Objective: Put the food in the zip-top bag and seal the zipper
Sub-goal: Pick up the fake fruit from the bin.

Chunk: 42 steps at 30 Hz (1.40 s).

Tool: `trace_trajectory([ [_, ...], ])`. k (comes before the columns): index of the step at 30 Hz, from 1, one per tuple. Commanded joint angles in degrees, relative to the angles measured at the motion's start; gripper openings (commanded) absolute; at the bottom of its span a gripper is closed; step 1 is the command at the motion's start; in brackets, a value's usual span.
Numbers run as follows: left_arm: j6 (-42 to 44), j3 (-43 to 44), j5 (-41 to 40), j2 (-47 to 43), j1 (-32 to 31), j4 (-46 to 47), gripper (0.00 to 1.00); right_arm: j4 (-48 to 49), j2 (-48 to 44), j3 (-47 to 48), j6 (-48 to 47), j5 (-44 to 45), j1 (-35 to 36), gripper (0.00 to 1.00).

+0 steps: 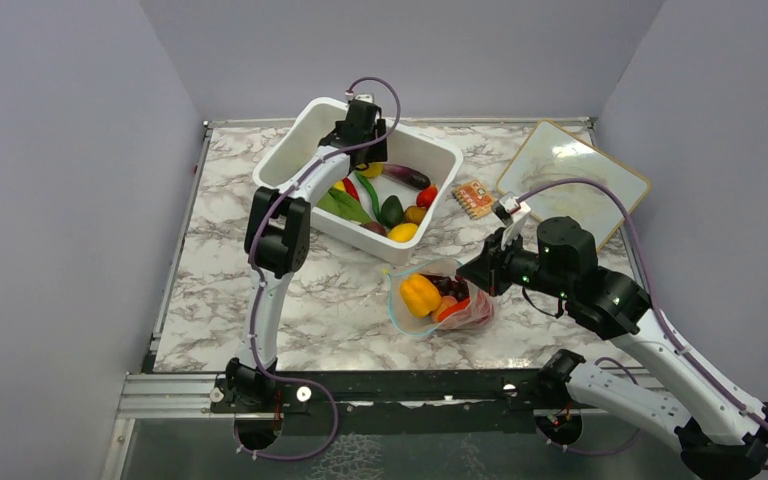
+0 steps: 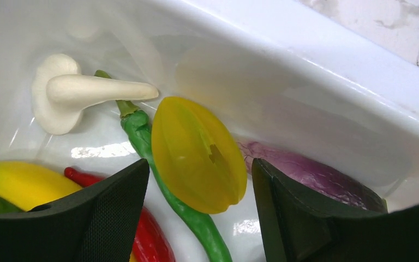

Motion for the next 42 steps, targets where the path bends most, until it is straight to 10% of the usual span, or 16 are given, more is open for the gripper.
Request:
trace_trajectory([
  [1, -0.3, 2.9, 3.5, 3.5, 0.2, -0.1, 0.71, 0.6, -0.8, 1.9, 0.3, -0.6, 0.0, 0.01],
  [8, -0.2, 4.7, 4.2, 6.7, 0.4, -0.1, 0.7, 0.5, -0.9, 1.6, 0.3, -0.2, 0.1, 0.01],
  [24, 5.1, -0.1, 3.5, -1.2, 0.6, -0.1, 0.34, 2.4, -0.4, 0.4, 0.8, -1.4, 0.1, 0.01],
  [42, 6.4, -5.7, 5.8, -9.1, 0.6, -0.1, 0.29, 2.9, -0.3, -1.0, 2.4, 0.2, 0.1, 0.01],
])
